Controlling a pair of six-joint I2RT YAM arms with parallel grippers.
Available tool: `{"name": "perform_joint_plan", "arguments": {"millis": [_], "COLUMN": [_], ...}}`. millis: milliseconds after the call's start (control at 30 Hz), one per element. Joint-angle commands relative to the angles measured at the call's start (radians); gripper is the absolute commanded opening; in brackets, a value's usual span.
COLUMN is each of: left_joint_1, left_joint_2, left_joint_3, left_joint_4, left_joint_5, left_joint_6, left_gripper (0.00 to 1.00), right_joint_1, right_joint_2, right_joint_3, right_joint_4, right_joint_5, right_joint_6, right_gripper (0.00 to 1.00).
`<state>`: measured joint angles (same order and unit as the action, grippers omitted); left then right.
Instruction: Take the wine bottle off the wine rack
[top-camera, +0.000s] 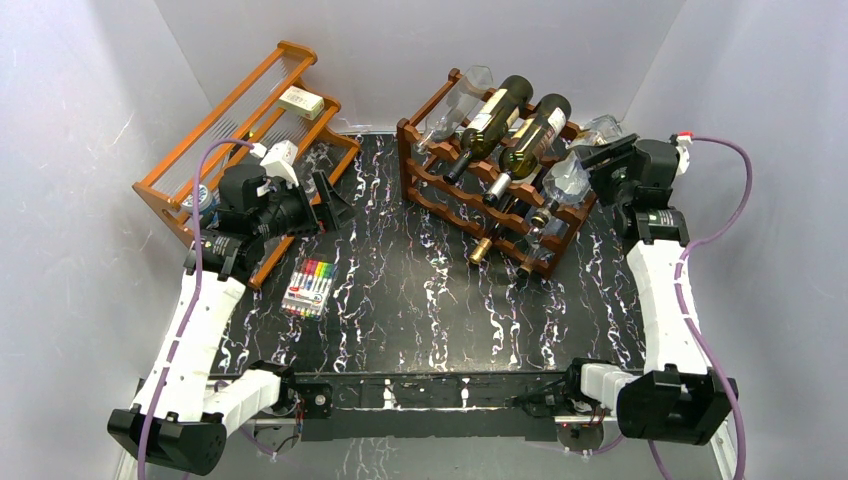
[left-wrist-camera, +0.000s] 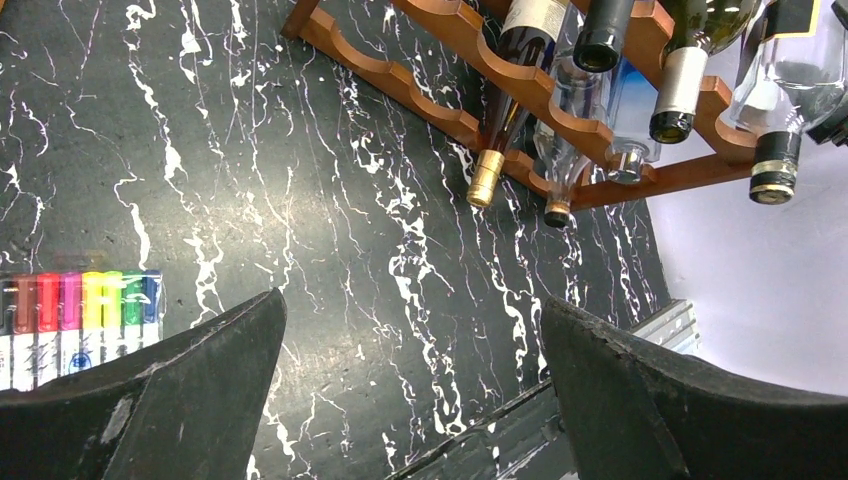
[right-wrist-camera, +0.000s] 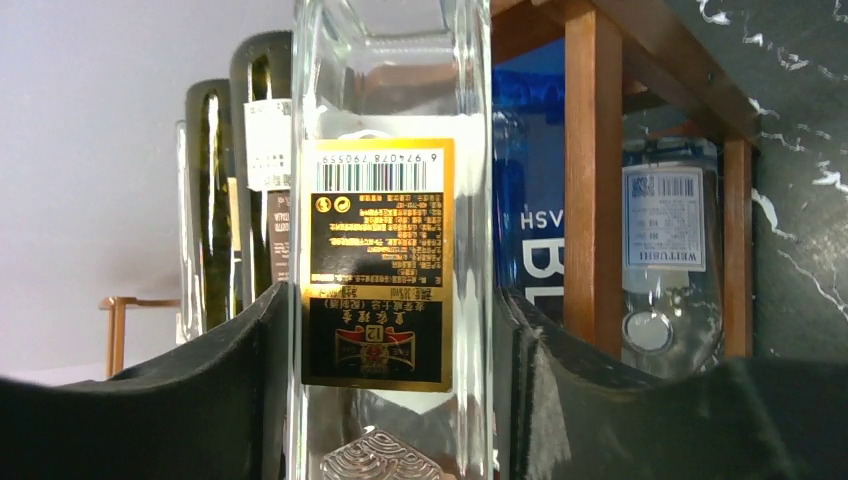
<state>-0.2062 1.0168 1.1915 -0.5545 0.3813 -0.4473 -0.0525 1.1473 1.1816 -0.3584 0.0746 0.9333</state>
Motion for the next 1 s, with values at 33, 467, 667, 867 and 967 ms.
{"name": "perform_joint_plan", "arguments": {"millis": [33,467,667,867,967], "left_joint_1": [-0.002,-0.002,-0.002,-0.002,-0.009], "left_joint_2": [-0.022,-0.028,-0.024,-0.003,0.009], "left_joint_3": [0.036,0.015,0.015,0.018,0.004], "left_joint_4": [-0.007,0.0,0.005,0.043,0.104], "left_joint_5": [0.034,0.05,0.072,0.17,0.244], "left_joint_6": [-0.016,-0.03,-0.021,-0.011,-0.021], "left_gripper": [0.98,0.98,0.98,0.98,0.98], "right_joint_1": [-0.021,-0.025,-0.029,-0.03,-0.031], "right_joint_2": [-0.094,-0.078,-0.105,-0.133,-0.139], "right_joint_3": [-0.021,-0.057,-0.097,-0.072,-0.046], "right_joint_4": [0.194,0.275,0.384,0.408,0.389], "right_joint_5": [-0.012,-0.08,-0.109,-0.118,-0.125], "right_joint_6": [0.062,0.049,0.057,0.091,0.112], "right_gripper": [0.19,0.11,0.11,0.11,0.11]}}
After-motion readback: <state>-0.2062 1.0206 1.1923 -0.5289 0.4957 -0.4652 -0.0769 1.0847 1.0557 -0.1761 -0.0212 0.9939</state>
